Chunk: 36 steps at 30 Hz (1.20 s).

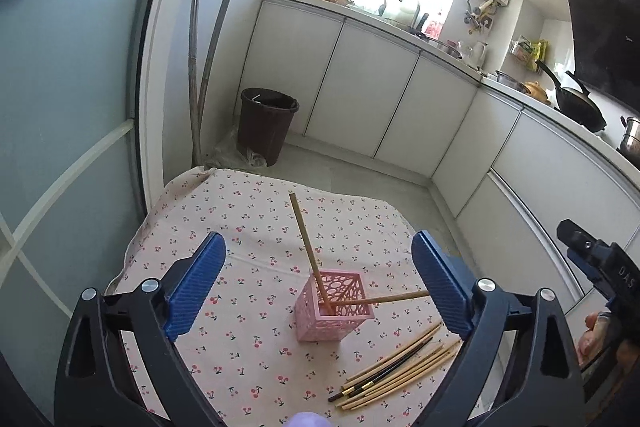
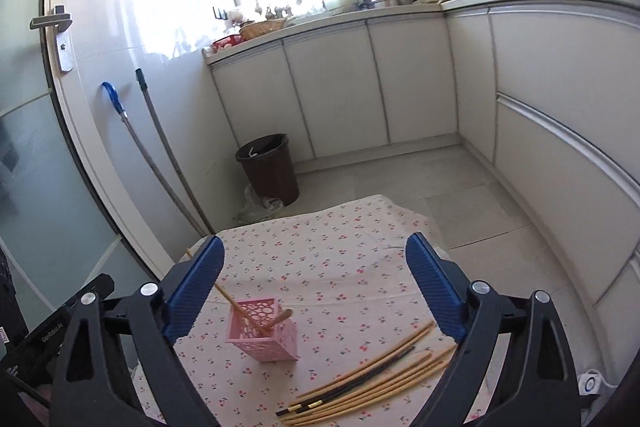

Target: Organize utensils

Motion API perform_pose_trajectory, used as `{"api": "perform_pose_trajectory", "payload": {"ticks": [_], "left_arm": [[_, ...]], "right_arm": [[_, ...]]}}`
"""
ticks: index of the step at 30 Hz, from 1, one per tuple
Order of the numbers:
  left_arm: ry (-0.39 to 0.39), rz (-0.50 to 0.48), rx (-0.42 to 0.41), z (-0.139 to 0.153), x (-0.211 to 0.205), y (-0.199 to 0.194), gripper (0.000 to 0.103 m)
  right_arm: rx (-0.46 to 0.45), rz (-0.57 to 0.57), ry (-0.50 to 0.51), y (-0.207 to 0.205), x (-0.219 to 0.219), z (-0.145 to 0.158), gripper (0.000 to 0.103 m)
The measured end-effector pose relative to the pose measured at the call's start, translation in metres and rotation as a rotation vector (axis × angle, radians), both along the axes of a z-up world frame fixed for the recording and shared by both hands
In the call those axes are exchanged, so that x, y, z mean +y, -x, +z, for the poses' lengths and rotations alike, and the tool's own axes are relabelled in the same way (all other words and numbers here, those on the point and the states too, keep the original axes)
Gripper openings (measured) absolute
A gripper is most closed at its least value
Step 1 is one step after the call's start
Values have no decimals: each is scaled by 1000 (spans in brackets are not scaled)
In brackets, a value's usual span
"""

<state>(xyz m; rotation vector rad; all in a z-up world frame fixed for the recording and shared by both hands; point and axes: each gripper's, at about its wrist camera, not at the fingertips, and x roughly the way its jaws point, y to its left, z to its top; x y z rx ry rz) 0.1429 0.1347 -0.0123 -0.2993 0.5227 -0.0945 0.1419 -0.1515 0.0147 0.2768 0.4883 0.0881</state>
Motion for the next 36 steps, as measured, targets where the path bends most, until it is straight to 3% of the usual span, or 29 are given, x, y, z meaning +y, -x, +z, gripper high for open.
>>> {"api": "perform_pose_trajectory", "payload": {"ticks": [5,8,12,15,18,20,22,25,28,32,36], "left_arm": [[94,-84,20,3,-10,0,95],[90,-133,15,6,-27,3,96],[-15,-234,17,4,-63,6,96],[-137,-325,64,-8,-97,4,96],[-281,-430,150,-35,-136,0,96],[-365,-463,197,-57,-163,-5,96],[-397,-511,257,-78,-189,-16,96],[-405,-559,322,-100,-226,-38,96],[-448,-612,392,-121,-267,-69,96],[-545,-620,529,-160,-319,-122,94],[-505,-607,684,-195,-339,-164,89]], "right_arm": [[64,-27,-72,12,-25,-15,96],[113,-57,-115,12,-31,-23,96],[109,-120,-117,35,-36,-35,96],[166,-204,-149,44,-56,-50,96],[245,-286,-301,36,-94,-56,96],[274,-298,-502,27,-123,-67,96],[275,-267,-671,23,-147,-88,96],[347,-319,-767,21,-171,-115,96],[347,-314,-897,20,-192,-127,96],[313,-367,-963,23,-206,-132,96],[332,-346,-1039,18,-219,-144,96]]}}
